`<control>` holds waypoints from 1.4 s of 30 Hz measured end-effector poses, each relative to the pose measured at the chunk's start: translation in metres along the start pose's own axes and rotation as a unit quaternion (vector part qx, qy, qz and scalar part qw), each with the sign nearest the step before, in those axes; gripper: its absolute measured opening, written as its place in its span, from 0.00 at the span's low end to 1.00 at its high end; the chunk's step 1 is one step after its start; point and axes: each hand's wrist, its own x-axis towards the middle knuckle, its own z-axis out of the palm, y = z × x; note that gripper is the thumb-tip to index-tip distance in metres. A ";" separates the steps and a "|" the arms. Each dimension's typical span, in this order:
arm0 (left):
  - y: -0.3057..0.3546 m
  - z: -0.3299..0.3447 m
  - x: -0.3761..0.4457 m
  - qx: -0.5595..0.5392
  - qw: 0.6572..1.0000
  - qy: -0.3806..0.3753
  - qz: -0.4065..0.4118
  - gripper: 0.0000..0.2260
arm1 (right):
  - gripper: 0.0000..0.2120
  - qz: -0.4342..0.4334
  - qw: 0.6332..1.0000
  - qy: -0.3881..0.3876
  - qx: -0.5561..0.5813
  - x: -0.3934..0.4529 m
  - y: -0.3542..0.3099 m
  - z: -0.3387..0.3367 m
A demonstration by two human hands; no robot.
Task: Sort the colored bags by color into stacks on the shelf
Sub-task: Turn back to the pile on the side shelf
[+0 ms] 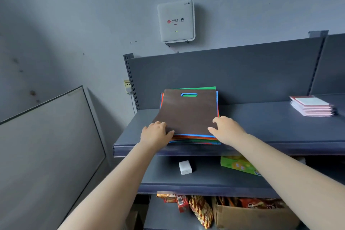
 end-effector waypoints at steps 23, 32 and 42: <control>-0.007 0.033 0.061 -0.107 0.984 0.034 -0.135 0.20 | 0.08 0.149 0.923 0.186 0.303 0.046 0.090 0.002; -0.028 0.019 0.067 -0.239 0.937 0.011 -0.254 0.18 | 0.13 0.124 0.893 0.228 0.368 0.037 0.093 0.016; -0.039 -0.005 0.022 -0.363 0.903 0.174 -0.152 0.07 | 0.14 0.054 0.815 0.232 0.528 0.025 0.072 0.025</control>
